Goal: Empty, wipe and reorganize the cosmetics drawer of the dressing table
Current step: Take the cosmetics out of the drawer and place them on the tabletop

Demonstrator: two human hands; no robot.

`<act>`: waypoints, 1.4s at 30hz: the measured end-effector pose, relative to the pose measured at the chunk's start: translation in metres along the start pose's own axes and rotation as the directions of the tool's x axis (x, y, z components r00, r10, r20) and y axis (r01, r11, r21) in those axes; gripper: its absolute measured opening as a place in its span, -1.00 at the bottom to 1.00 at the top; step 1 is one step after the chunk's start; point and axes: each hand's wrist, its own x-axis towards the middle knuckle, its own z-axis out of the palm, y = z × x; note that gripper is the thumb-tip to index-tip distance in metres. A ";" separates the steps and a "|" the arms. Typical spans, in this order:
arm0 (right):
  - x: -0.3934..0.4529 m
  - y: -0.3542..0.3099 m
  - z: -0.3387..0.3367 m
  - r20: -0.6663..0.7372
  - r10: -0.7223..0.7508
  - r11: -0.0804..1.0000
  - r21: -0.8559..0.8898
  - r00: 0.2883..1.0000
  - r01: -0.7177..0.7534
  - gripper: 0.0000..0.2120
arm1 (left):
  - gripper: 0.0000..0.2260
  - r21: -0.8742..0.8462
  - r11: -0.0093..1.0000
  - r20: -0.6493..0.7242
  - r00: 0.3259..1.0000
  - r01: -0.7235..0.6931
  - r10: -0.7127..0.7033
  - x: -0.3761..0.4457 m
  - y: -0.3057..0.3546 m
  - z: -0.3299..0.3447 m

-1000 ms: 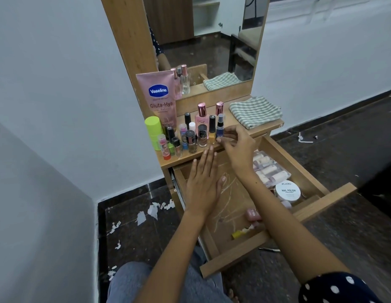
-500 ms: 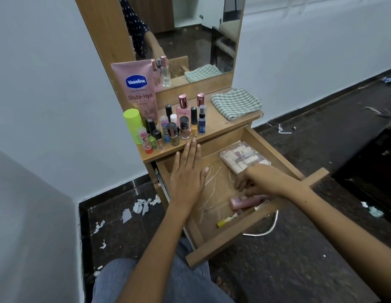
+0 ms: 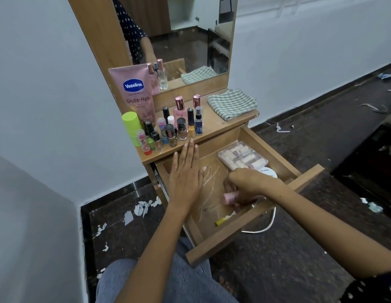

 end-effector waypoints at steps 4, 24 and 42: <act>0.004 0.005 -0.010 -0.258 -0.026 0.938 0.328 0.966 0.113 -0.74 | -0.55 -0.127 0.989 -0.089 0.994 -0.073 0.062 -0.002 -0.001 -0.017; -0.004 -0.055 -0.042 -0.597 0.069 0.346 0.766 0.799 0.542 -0.62 | -0.78 -0.795 0.607 -0.244 0.905 0.019 -0.348 0.008 -0.007 -0.137; 0.067 -0.065 -0.206 -0.856 0.093 0.723 0.409 0.508 0.557 -0.34 | -0.69 -0.271 0.963 -0.447 0.884 0.017 -0.141 0.052 -0.038 -0.157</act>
